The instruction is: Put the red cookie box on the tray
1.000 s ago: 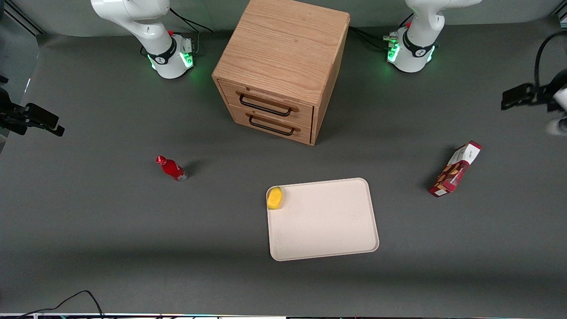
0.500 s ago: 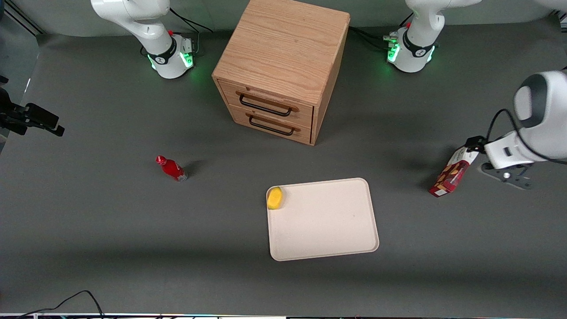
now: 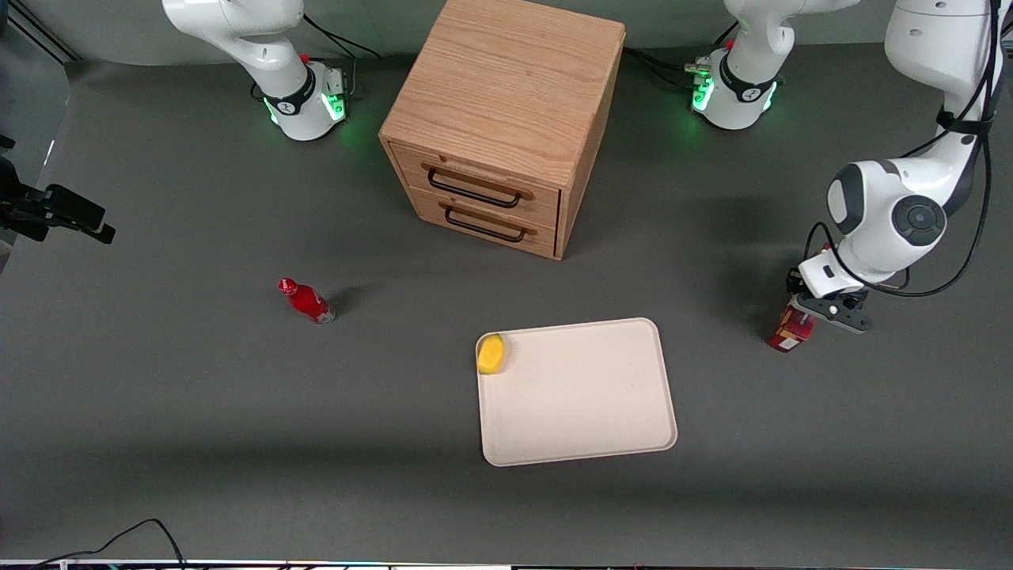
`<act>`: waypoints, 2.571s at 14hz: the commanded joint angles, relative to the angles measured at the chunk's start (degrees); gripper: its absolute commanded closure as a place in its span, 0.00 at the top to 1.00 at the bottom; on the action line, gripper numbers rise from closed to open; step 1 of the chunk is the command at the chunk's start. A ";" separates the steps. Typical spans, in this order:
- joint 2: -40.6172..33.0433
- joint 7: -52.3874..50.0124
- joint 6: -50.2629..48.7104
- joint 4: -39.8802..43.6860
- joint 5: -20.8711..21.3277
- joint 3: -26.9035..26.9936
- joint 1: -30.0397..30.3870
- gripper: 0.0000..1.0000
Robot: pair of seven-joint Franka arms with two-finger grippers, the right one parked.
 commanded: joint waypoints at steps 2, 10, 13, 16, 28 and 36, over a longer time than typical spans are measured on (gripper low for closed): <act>-6.46 0.25 -25.77 13.19 -5.03 -0.69 -0.40 0.00; 4.66 -46.17 -54.81 50.15 -6.02 -21.65 -1.28 0.00; 14.68 -59.67 -35.84 48.15 2.64 -24.77 -5.40 0.00; 23.30 -65.39 -22.74 44.46 15.47 -25.74 -5.50 0.00; 0.16 -36.55 -53.68 44.97 1.74 -16.36 -2.16 1.00; -16.40 -22.61 -75.24 45.93 -3.47 -5.88 -2.16 1.00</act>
